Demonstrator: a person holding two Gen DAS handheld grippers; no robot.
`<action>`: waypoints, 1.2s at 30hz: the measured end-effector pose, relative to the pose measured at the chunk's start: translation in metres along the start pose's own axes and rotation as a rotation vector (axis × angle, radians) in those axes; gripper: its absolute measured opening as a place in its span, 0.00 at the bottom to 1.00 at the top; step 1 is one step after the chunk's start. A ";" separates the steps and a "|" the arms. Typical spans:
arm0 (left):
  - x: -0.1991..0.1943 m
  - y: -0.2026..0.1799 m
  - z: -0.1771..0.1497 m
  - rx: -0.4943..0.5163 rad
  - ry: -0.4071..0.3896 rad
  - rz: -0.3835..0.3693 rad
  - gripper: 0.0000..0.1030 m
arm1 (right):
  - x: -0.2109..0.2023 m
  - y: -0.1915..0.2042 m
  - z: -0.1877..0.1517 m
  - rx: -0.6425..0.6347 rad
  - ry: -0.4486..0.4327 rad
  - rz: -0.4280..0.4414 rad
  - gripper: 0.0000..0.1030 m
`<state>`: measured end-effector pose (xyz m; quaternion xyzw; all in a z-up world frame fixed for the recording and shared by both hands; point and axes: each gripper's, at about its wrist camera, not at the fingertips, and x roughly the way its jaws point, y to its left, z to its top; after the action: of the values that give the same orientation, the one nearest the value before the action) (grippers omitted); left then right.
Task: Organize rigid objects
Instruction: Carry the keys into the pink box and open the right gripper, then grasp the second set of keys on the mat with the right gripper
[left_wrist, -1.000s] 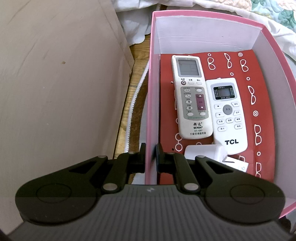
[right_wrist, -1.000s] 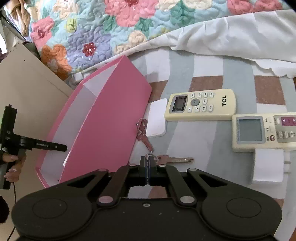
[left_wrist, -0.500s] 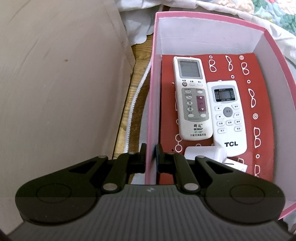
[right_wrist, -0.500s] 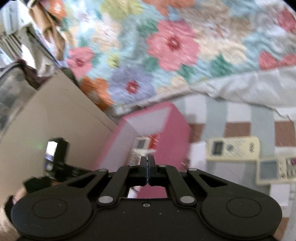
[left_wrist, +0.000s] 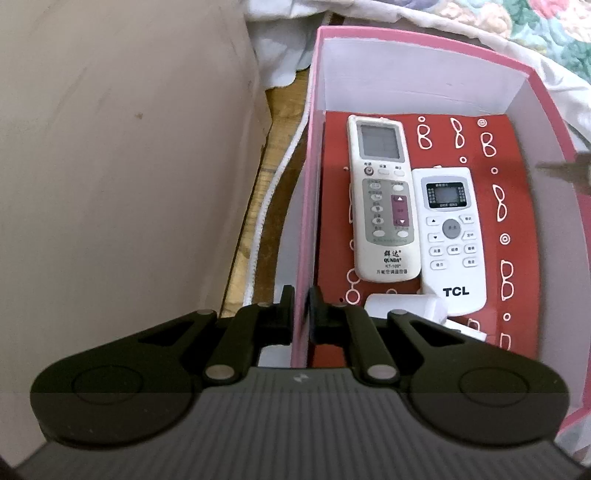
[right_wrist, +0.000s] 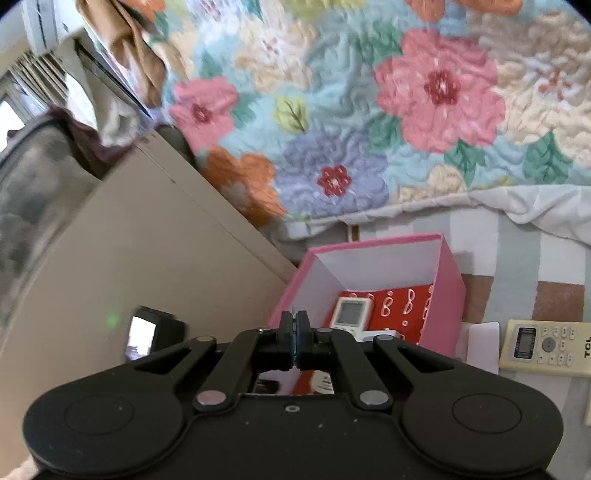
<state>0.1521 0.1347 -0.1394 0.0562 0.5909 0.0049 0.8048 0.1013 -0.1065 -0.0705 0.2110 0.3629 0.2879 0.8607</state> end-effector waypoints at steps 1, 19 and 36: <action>-0.002 -0.004 0.000 0.027 -0.015 0.013 0.07 | 0.007 -0.001 -0.002 -0.005 0.004 -0.023 0.04; -0.004 -0.005 -0.002 0.044 -0.042 0.021 0.08 | -0.012 -0.051 -0.021 0.044 0.017 -0.233 0.22; 0.000 -0.002 0.002 0.029 -0.057 0.047 0.10 | 0.039 -0.123 -0.047 0.352 0.122 -0.212 0.35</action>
<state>0.1541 0.1324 -0.1387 0.0818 0.5664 0.0133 0.8199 0.1302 -0.1653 -0.1911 0.3008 0.4790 0.1401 0.8127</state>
